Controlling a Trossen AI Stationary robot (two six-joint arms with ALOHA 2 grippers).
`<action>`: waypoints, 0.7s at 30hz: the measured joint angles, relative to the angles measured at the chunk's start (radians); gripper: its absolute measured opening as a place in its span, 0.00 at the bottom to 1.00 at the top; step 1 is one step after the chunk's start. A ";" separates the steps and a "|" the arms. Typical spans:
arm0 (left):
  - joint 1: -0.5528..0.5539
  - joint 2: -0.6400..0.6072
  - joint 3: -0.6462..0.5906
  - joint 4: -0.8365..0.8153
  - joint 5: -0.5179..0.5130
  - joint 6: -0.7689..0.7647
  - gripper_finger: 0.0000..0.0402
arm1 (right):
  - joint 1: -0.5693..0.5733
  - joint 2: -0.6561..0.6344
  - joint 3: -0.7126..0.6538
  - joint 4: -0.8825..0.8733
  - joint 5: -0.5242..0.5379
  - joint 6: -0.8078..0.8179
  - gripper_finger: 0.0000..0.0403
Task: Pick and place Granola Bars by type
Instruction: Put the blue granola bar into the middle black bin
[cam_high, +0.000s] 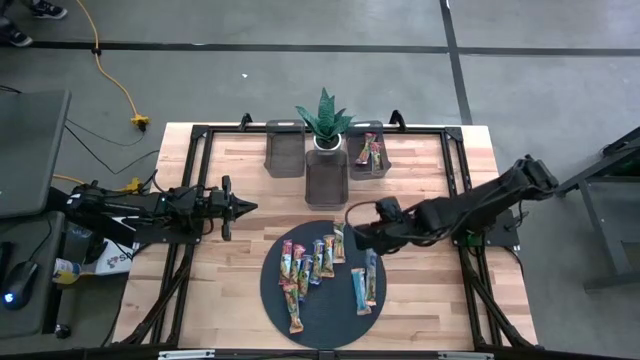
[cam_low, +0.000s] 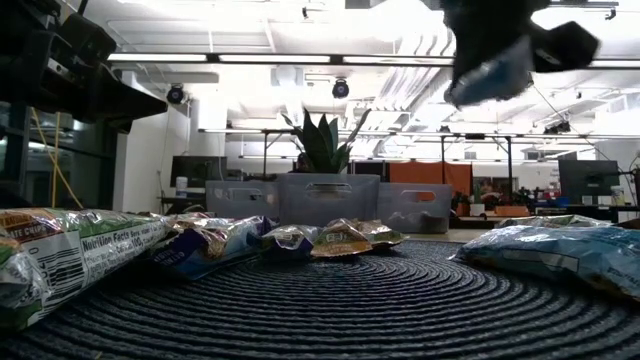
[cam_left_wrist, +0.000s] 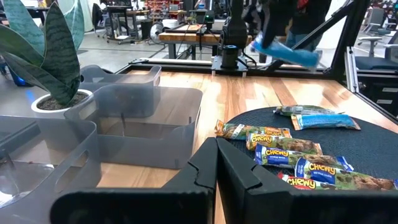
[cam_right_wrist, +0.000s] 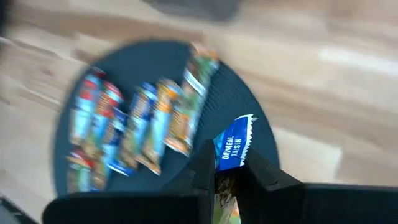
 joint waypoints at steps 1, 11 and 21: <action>0.000 0.000 0.000 0.000 0.000 0.000 0.00 | -0.009 -0.013 0.000 0.017 0.016 -0.026 0.05; 0.000 0.000 0.000 0.000 0.000 0.000 0.00 | -0.136 -0.091 0.000 0.265 0.118 -0.321 0.07; 0.000 0.000 0.000 0.000 0.000 0.000 0.00 | -0.362 -0.077 0.001 0.595 -0.018 -0.684 0.07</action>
